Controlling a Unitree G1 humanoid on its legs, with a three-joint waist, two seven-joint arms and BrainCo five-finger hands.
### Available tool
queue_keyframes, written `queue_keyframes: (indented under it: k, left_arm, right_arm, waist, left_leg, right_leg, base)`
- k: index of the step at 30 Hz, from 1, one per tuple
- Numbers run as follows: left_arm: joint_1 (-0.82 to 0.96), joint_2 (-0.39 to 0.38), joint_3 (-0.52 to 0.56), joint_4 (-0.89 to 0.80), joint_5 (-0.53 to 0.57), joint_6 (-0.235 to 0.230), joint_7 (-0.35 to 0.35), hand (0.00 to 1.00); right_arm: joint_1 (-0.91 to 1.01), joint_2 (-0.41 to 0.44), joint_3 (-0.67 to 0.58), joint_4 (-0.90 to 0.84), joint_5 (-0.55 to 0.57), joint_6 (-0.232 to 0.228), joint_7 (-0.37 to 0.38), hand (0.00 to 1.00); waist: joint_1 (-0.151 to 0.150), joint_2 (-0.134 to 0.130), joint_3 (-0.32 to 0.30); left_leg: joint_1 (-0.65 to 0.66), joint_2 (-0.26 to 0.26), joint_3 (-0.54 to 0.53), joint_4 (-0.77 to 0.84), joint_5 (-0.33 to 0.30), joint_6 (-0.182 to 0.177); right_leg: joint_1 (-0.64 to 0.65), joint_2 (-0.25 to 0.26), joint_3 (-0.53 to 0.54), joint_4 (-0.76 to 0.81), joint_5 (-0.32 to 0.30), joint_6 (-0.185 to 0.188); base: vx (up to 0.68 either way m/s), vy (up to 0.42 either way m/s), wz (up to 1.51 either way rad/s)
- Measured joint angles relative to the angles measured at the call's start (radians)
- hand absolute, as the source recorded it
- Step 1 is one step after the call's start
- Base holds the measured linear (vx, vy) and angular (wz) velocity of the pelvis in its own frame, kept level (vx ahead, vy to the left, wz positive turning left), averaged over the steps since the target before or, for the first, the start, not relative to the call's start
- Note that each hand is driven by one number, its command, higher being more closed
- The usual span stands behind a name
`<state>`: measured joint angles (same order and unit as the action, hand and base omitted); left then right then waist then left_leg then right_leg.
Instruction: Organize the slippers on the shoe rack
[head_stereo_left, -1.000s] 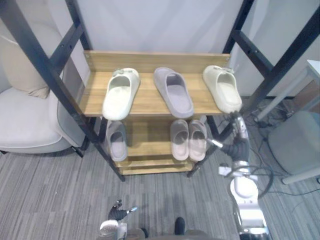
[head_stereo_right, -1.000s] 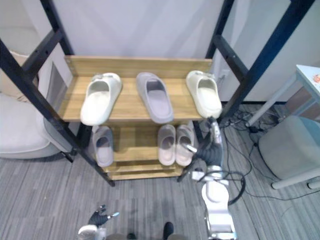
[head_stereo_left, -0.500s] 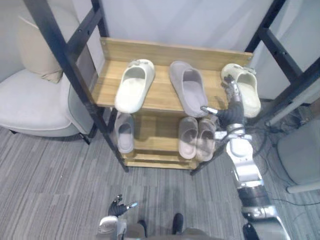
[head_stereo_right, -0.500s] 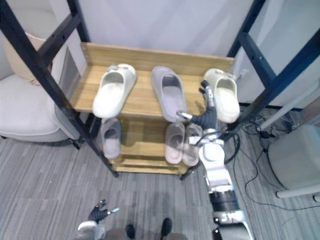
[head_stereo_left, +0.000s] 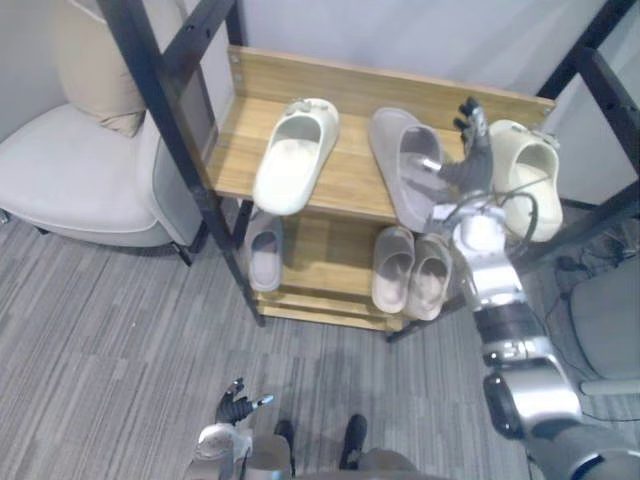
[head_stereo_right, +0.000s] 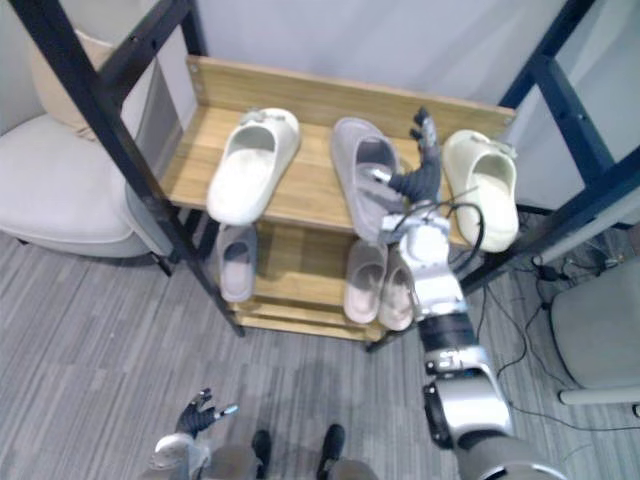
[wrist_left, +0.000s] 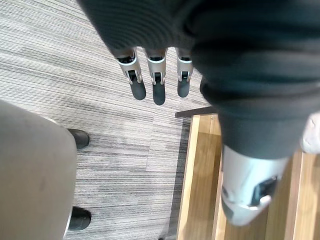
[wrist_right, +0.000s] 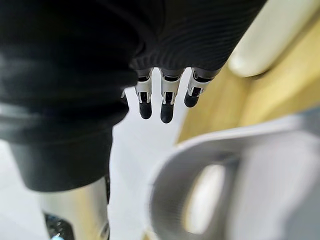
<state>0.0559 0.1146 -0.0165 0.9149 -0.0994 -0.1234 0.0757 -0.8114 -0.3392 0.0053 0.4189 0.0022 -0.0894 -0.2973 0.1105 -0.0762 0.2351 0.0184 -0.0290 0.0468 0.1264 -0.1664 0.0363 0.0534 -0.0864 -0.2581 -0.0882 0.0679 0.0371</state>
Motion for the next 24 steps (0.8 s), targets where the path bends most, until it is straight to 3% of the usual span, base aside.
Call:
queue_keyframes:
  k: [11,16,24]
  left_arm:
    - [-0.005,0.001,-0.003,0.000,-0.019,0.000,0.001,0.00]
    - [-0.010,-0.001,-0.006,0.000,-0.020,0.000,0.005,0.00]
    - [-0.012,-0.001,-0.014,0.002,-0.020,0.005,0.008,0.00]
  right_arm:
    - [-0.144,-0.016,-0.007,0.119,-0.001,0.029,-0.054,0.00]
    - [-0.152,-0.016,-0.079,0.120,-0.003,0.035,-0.076,0.00]
    - [-0.034,-0.011,-0.142,-0.047,-0.077,0.060,-0.109,0.00]
  waist:
    - [0.009,0.000,0.002]
    - [0.007,0.006,0.015]
    - [-0.003,0.013,0.020]
  left_leg:
    - [-0.019,0.000,-0.016,0.001,0.000,0.000]
    - [-0.018,-0.001,-0.030,0.021,-0.001,0.000]
    - [-0.018,0.000,-0.048,0.033,-0.001,0.000]
  right_leg:
    - [-0.013,-0.001,-0.017,0.000,-0.001,0.001]
    - [0.001,-0.002,-0.025,0.000,-0.001,0.001]
    - [0.001,-0.003,-0.039,0.017,-0.009,0.008]
  base:
    - [0.01,0.005,0.05]
    - [0.00,-0.003,0.02]
    - [-0.01,-0.014,0.01]
